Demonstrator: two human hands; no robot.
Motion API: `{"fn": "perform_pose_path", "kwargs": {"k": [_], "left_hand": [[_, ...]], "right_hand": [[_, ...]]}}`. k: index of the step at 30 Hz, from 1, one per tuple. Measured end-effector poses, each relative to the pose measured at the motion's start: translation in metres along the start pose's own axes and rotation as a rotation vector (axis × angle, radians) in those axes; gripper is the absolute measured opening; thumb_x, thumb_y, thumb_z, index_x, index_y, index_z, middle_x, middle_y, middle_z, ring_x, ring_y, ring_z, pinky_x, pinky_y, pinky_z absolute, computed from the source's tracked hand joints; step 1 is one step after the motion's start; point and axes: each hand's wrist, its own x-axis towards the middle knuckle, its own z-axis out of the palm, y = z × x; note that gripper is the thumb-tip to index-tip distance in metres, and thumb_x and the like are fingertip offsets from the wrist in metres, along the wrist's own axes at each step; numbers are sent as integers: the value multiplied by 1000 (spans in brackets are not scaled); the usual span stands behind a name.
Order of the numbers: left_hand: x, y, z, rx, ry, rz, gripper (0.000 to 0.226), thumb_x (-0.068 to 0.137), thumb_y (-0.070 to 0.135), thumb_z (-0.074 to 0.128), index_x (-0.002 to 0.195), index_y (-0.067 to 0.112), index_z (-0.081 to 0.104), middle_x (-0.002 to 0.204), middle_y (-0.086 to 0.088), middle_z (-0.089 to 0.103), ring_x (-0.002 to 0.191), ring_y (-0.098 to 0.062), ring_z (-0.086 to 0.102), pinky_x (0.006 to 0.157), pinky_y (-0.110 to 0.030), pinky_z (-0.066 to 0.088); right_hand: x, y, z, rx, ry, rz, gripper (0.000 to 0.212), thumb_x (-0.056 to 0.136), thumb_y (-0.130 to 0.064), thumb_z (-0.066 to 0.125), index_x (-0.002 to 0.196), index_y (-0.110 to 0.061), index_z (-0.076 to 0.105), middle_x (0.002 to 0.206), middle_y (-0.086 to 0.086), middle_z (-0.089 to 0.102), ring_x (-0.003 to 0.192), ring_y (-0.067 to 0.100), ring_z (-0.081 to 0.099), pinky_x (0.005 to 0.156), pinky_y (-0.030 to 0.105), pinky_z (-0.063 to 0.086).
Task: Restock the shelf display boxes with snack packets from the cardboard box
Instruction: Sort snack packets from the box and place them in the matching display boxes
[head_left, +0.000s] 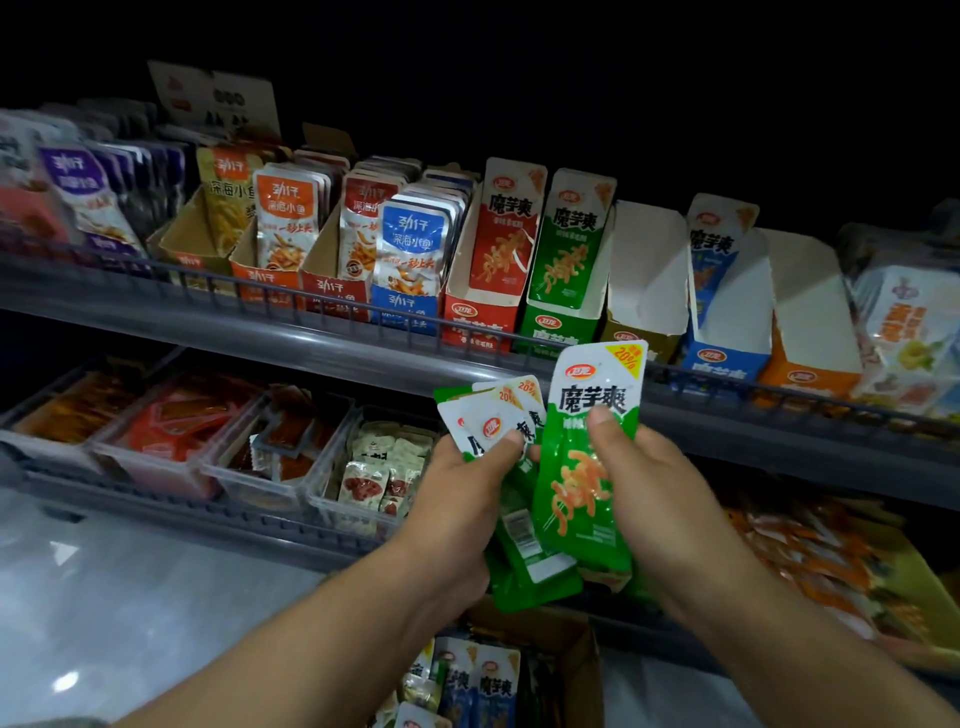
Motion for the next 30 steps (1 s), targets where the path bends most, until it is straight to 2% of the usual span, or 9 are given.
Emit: {"fn": "perform_pose_path", "kwargs": {"k": [4,8,10,13,15,17,21,27,30], "left_hand": [[-3,8,-3,-5,-38,-24,27,101,16,62,128,16,60,109,-16,77,93,-39,76,77,-56,62],[-7,9,-3,24,-110,14,31,98,11,65,129,14,62,112,-16,77,98,-39,75,76,-51,63],[-8,8,-2,41,-120,40,32,97,10,66,128,14,63,111,-16,77,96,-38,76,74,-49,64],[-9,9,-1,61,-132,51,29,96,9,66,125,13,65,108,-15,78,94,-38,76,75,-49,64],[-9,11,-1,70,-136,55,29,97,10,66,125,13,65,110,-16,77,98,-39,75,80,-52,63],[-9,13,-2,84,-146,63,31,96,12,66,127,12,65,113,-16,76,101,-40,74,85,-55,61],[-8,19,-5,96,-129,58,31,96,10,67,127,11,66,112,-15,77,100,-39,75,88,-55,60],[-12,29,-4,84,-167,60,29,94,11,70,123,13,68,111,-15,77,100,-38,75,89,-54,60],[-15,36,-3,19,-180,18,30,93,18,69,122,11,69,110,-16,77,97,-36,76,79,-46,63]], "right_hand": [[13,-5,-17,181,-34,128,23,101,-29,56,109,-12,69,96,13,77,88,33,75,87,57,56],[16,-3,-27,-53,-200,68,19,95,-17,65,113,-16,70,98,6,78,88,26,76,83,48,58],[16,-2,-27,-214,-180,-28,34,87,-12,75,116,-26,66,102,0,77,87,19,76,80,45,61],[20,-1,-31,-455,-95,-162,52,78,-22,85,119,-39,60,103,-5,69,79,-6,68,65,17,55],[22,-2,-35,-580,-100,-205,49,79,-34,83,121,-42,59,101,-12,66,75,-13,59,59,10,48],[25,-1,-38,-532,-128,-199,36,87,-36,75,120,-42,61,97,-11,71,79,-7,65,63,17,53],[28,-1,-37,-495,-118,-141,10,97,-33,63,106,-33,66,89,7,71,81,20,73,75,46,58],[37,-27,-37,-207,-287,37,19,97,-23,62,110,-10,67,95,9,78,86,24,76,74,34,59],[44,-40,-34,-274,-265,-63,13,96,-17,64,106,-14,71,89,6,78,70,14,73,55,21,52]]}}
